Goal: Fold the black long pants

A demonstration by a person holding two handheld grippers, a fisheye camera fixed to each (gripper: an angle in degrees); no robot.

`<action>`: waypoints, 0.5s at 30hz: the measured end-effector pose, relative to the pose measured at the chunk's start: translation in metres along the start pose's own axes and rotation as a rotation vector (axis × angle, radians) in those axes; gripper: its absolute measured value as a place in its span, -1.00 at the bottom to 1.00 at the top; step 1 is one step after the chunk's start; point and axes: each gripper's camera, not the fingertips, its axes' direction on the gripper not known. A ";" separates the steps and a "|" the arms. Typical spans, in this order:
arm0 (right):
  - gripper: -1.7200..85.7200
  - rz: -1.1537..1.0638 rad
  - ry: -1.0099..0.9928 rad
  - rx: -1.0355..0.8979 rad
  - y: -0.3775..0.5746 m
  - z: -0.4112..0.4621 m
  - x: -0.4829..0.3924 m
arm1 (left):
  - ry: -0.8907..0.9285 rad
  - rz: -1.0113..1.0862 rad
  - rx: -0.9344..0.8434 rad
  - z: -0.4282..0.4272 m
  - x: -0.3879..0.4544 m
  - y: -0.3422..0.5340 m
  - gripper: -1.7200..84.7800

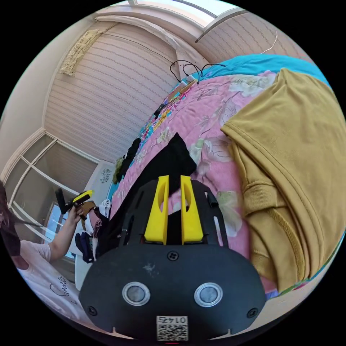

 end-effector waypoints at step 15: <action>-0.84 -0.438 0.029 -0.433 0.176 0.170 -0.244 | -0.143 -1.065 -0.012 -0.172 0.039 0.631 -0.86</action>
